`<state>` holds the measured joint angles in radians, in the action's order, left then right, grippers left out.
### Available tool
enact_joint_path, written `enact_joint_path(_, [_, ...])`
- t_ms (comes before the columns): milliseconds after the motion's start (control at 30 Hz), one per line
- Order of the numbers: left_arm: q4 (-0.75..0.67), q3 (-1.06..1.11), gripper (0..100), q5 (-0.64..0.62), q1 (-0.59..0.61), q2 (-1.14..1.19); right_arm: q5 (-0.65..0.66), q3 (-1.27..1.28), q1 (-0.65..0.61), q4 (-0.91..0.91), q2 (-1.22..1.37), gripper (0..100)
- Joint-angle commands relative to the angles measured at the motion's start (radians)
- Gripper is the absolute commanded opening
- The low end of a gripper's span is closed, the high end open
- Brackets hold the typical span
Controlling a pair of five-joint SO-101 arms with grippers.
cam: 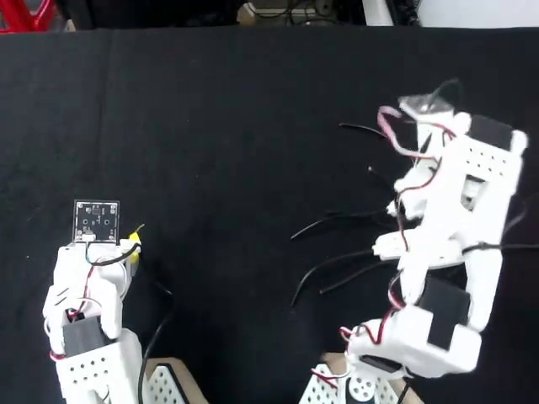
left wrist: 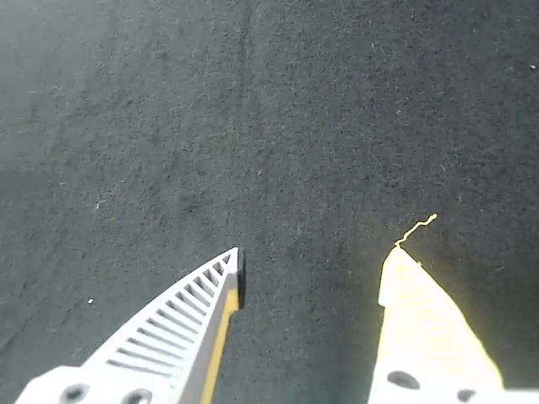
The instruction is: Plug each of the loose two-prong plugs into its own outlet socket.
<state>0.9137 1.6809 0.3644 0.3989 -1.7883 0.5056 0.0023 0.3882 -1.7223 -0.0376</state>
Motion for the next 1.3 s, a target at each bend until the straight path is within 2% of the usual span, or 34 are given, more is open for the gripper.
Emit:
enact_joint_path(0, [0.0, 0.021, 27, -0.005, 0.005, -0.009, -0.072, -0.062, -0.029, -0.038, -0.17, 23.7])
enact_joint_path(167, [0.0, 0.021, 27, -0.005, 0.005, -0.009, -0.078, 0.099, -0.089, -0.035, -0.424, 6.5])
enact_joint_path(267, [0.0, 0.021, 27, -0.005, 0.005, -0.009, -0.078, 0.248, -0.152, 0.017, -0.558, 1.5])
enact_joint_path(500, [0.0, 0.021, 27, -0.005, 0.005, -0.009, -0.084, 0.716, -0.273, 0.362, -0.845, 6.3])
enact_joint_path(867, [0.0, 0.021, 27, -0.005, 0.005, -0.009, -0.086, 1.443, -0.434, 1.076, -1.323, 7.4])
enact_joint_path(1000, [0.0, 0.021, 27, -0.005, 0.005, -0.009, -0.086, 1.679, -0.525, 1.226, -1.512, 7.4])
enact_joint_path(1167, [0.0, 0.021, 27, -0.005, 0.005, -0.009, -0.086, 1.692, -0.557, 1.077, -1.678, 7.4])
enact_joint_path(1267, [0.0, 0.021, 27, -0.005, 0.005, -0.009, -0.086, 1.689, -0.578, 0.927, -1.747, 7.4])
